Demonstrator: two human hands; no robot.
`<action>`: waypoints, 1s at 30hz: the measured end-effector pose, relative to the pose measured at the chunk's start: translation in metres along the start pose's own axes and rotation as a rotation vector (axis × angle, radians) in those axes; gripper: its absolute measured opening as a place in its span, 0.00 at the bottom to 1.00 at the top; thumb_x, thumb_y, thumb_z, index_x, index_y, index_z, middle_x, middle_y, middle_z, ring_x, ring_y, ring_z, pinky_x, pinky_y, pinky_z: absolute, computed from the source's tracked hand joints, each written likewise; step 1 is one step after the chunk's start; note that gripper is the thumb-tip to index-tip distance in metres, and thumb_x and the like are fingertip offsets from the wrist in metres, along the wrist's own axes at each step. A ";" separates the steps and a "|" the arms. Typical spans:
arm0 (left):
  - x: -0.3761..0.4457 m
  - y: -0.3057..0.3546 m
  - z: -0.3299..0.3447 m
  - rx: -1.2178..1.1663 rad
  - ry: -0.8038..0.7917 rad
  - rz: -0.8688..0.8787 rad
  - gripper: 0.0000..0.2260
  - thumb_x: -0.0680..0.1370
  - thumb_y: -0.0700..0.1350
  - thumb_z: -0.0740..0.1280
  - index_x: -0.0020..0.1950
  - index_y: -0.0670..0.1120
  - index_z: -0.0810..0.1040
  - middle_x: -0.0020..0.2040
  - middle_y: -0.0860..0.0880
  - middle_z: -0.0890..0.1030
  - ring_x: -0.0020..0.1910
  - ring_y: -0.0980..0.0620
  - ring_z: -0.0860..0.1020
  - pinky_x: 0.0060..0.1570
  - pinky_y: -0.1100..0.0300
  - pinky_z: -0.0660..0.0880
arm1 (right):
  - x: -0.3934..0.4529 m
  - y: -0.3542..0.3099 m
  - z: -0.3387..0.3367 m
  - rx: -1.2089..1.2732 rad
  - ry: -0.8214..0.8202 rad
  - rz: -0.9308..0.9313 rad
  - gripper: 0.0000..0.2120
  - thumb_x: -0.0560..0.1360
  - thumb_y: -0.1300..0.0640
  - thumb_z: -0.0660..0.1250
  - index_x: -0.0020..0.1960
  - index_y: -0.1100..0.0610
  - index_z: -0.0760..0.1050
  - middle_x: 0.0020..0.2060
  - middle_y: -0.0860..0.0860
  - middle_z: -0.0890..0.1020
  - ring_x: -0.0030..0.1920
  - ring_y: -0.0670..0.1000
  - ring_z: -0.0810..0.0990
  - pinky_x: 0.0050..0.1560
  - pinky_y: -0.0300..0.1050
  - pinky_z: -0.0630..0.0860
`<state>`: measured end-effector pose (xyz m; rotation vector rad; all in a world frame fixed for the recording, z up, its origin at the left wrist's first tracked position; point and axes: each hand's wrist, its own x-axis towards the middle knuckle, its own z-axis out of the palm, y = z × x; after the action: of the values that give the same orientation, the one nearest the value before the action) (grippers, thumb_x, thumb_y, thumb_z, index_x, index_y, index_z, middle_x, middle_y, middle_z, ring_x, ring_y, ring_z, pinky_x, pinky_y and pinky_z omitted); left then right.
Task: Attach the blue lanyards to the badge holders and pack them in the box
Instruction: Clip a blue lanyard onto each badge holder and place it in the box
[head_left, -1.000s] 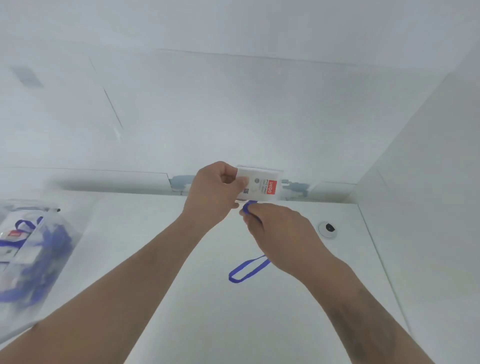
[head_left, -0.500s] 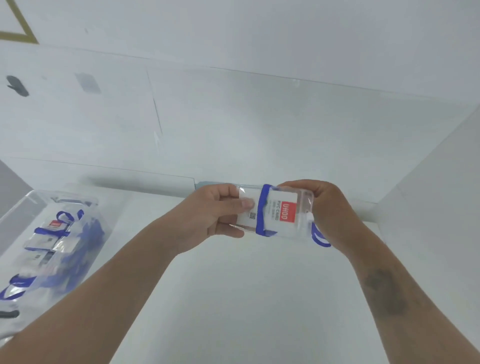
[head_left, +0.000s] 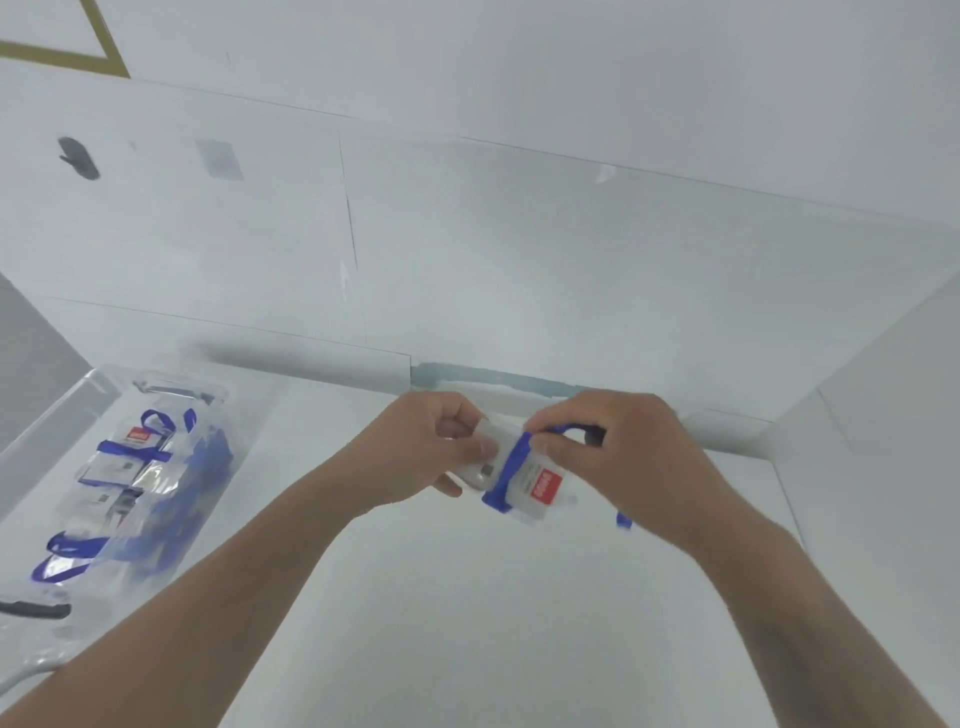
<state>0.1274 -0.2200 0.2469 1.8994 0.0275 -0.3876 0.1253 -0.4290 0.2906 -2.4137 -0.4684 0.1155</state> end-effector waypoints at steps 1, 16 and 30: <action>-0.004 0.000 -0.002 -0.037 -0.078 -0.012 0.04 0.77 0.42 0.71 0.48 0.43 0.79 0.43 0.49 0.87 0.42 0.50 0.84 0.41 0.55 0.82 | 0.004 0.001 -0.006 0.085 -0.005 0.032 0.04 0.74 0.54 0.72 0.45 0.44 0.84 0.33 0.29 0.79 0.34 0.39 0.76 0.35 0.28 0.69; -0.001 -0.007 -0.009 -0.335 0.366 -0.117 0.02 0.77 0.41 0.71 0.46 0.43 0.79 0.42 0.47 0.85 0.37 0.50 0.84 0.35 0.58 0.82 | -0.015 -0.011 0.070 -0.129 -0.080 0.104 0.09 0.81 0.49 0.59 0.48 0.48 0.77 0.40 0.40 0.81 0.41 0.42 0.76 0.41 0.35 0.72; -0.037 -0.021 -0.051 -0.533 -0.373 -0.015 0.10 0.76 0.42 0.70 0.57 0.42 0.82 0.47 0.43 0.83 0.38 0.50 0.81 0.35 0.62 0.79 | 0.021 -0.029 0.028 1.065 -0.313 0.218 0.16 0.59 0.52 0.83 0.36 0.59 0.80 0.32 0.55 0.78 0.34 0.52 0.77 0.36 0.42 0.76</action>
<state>0.1007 -0.1594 0.2535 1.2832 -0.0949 -0.6679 0.1301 -0.3841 0.2875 -1.3814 -0.1845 0.6625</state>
